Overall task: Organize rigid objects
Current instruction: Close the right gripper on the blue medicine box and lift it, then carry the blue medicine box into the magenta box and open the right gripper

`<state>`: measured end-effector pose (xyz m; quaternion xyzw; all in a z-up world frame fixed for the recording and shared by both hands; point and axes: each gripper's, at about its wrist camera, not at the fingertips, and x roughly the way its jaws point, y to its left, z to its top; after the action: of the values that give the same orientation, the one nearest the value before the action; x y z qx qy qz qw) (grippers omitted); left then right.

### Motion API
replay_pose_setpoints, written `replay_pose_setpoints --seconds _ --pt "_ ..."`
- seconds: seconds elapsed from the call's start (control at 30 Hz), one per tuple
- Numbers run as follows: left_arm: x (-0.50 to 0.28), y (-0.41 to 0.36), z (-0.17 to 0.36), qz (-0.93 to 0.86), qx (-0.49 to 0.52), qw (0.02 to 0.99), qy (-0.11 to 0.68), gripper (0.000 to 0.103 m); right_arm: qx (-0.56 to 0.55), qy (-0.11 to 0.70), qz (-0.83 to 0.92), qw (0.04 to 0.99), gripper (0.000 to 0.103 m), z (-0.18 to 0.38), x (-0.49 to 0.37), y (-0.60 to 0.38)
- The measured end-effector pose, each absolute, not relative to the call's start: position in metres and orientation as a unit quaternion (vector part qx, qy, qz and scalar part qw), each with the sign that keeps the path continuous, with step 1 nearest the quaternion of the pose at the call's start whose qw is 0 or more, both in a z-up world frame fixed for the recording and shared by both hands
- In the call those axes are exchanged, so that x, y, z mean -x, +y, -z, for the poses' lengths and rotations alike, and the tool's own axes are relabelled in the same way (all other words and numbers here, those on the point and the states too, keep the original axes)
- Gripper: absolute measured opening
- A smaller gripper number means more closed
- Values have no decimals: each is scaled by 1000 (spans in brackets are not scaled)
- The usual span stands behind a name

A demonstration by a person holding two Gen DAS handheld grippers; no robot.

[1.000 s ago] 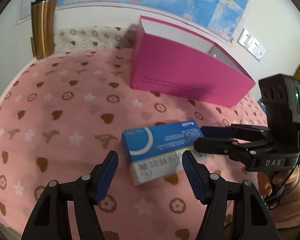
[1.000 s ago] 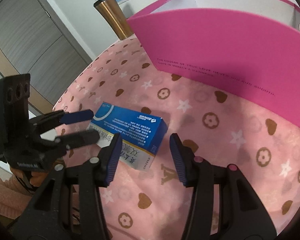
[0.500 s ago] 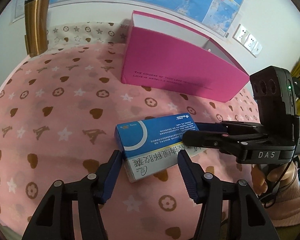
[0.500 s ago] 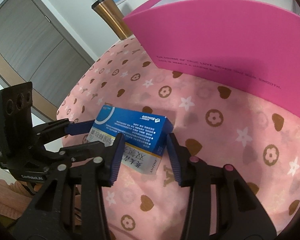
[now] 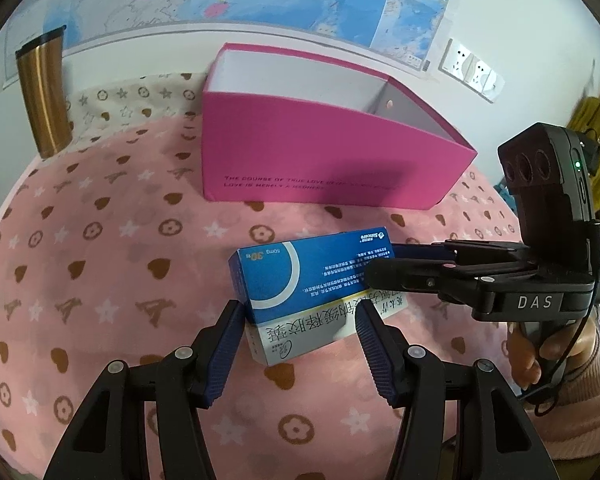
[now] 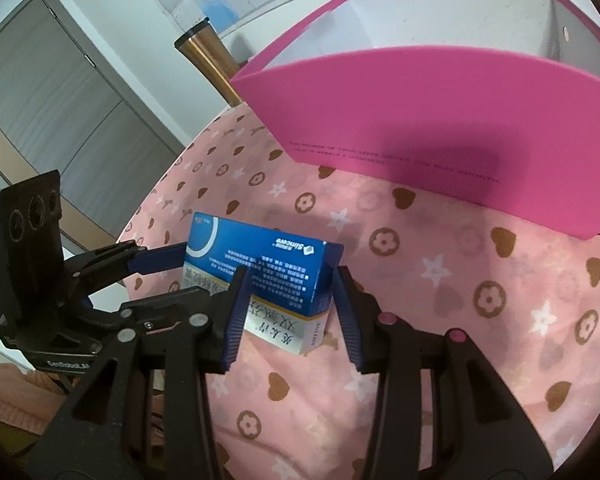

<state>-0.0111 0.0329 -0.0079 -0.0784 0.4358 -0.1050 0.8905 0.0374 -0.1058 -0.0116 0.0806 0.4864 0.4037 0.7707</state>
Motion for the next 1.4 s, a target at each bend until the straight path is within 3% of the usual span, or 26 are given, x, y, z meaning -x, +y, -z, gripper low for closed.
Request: replay_pose_setpoints --seconds 1.4 --pt "-36 23 -58 119 26 928 352 58 -75 400 -386 828 45 -55 -61 -127"
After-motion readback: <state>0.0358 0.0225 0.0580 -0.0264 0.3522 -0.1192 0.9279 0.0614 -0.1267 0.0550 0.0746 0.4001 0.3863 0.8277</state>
